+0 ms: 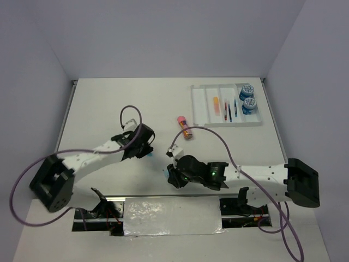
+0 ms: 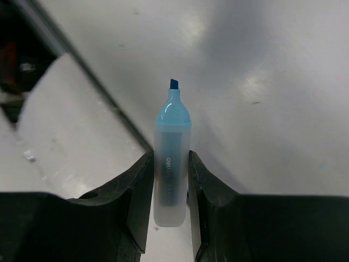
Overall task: Sort the stationery into containers
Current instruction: Pick up the pen cap from the center of the board.
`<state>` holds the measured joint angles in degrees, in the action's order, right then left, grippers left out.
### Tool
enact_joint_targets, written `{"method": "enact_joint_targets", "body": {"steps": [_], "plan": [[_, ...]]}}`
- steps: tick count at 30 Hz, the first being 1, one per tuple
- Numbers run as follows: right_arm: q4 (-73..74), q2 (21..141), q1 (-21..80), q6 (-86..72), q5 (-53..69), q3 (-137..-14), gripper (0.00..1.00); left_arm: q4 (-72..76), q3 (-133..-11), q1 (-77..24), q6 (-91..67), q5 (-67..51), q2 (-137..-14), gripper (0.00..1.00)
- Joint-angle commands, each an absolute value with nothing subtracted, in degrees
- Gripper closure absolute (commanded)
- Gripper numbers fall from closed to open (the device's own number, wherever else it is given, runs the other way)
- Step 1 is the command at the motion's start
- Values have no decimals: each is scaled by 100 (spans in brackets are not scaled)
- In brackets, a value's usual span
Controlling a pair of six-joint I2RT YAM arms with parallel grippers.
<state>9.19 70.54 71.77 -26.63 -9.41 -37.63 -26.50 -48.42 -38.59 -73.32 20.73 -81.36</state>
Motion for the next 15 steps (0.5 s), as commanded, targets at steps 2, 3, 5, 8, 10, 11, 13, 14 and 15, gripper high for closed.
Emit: {"method": "enact_joint_targets", "body": {"steps": [2, 3, 5, 8, 10, 11, 13, 14, 15], "plan": [[-1226, 5831, 7216, -3102, 244, -3078, 92, -357, -3942, -4122, -6312, 1408, -6063, 100], [-1361, 5653, 7207, -3233, 368, -2998, 92, 197, -3720, -4122, -6154, 1224, -5699, 100], [-1624, 5040, 7216, -3331, 509, -2875, 92, 2085, -3019, -4131, -5618, 523, -4709, 100], [-2133, 4291, 7225, -3463, 659, -2672, 91, 3750, -2646, -4131, -5318, -356, -3939, 100], [-2258, 4027, 7225, -3480, 869, -2759, 91, 4574, -2741, -4140, -5238, -850, -3763, 100], [-2311, 3999, 7216, -3437, 940, -2821, 91, 4805, -2820, -4148, -5256, -1340, -3762, 100], [-2268, 4034, 7216, -3375, 1019, -3092, 91, 5271, -3083, -4157, -5343, -1738, -3849, 100], [-2215, 4060, 7233, -3349, 1002, -3181, 91, 5404, -3155, -4157, -5379, -2010, -3876, 100], [-2189, 4087, 7216, -3340, 993, -3269, 91, 5518, -3216, -4166, -5466, -2117, -3902, 100]]}}
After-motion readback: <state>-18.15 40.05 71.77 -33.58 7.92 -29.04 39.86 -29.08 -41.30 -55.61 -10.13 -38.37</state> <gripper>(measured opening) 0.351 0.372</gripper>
